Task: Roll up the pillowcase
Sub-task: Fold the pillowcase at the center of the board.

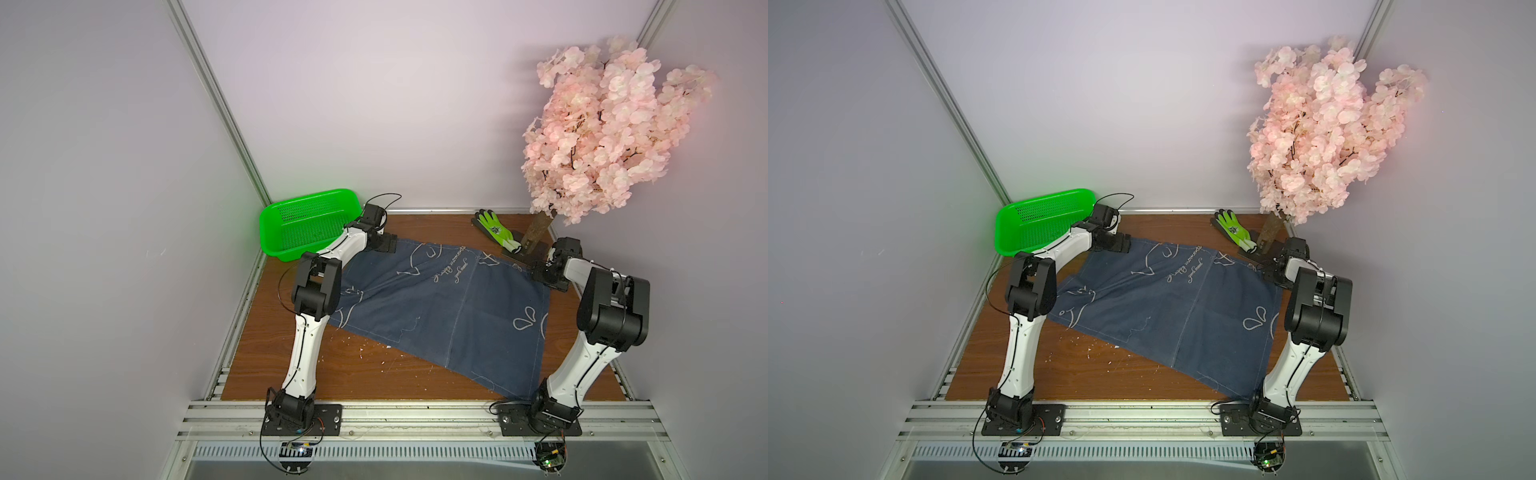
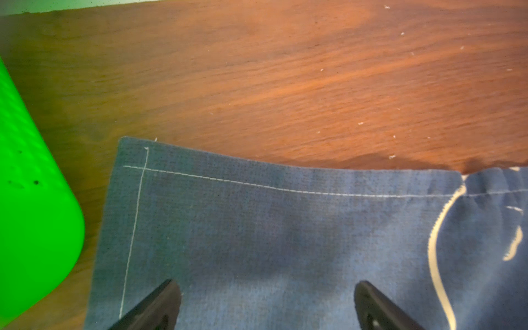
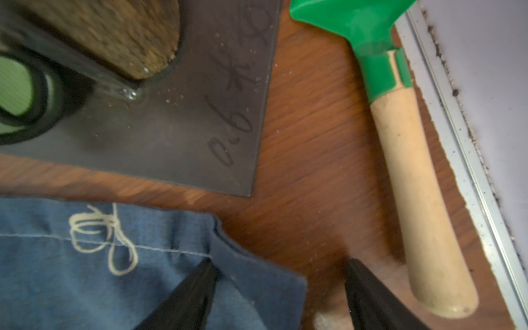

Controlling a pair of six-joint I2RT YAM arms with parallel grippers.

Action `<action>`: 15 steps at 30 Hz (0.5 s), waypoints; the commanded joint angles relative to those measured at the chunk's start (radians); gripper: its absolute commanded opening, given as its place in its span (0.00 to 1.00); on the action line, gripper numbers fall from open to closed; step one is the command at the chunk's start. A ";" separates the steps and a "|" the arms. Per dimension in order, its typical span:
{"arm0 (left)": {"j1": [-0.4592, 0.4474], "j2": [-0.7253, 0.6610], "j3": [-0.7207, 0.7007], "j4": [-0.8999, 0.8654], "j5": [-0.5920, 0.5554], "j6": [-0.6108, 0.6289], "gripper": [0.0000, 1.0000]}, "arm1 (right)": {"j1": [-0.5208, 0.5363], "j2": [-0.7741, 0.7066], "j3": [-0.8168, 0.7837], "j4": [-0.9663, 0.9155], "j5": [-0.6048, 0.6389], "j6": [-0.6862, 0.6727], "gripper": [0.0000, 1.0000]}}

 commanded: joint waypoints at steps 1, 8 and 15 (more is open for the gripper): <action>0.014 0.045 0.059 -0.025 -0.052 0.003 0.98 | -0.002 0.017 -0.002 -0.001 -0.020 -0.007 0.75; 0.026 0.109 0.152 -0.026 -0.112 0.033 0.99 | -0.001 0.010 -0.031 0.004 -0.021 -0.015 0.69; 0.026 0.150 0.195 0.017 -0.204 0.021 0.99 | -0.001 0.016 -0.041 0.009 -0.024 -0.024 0.59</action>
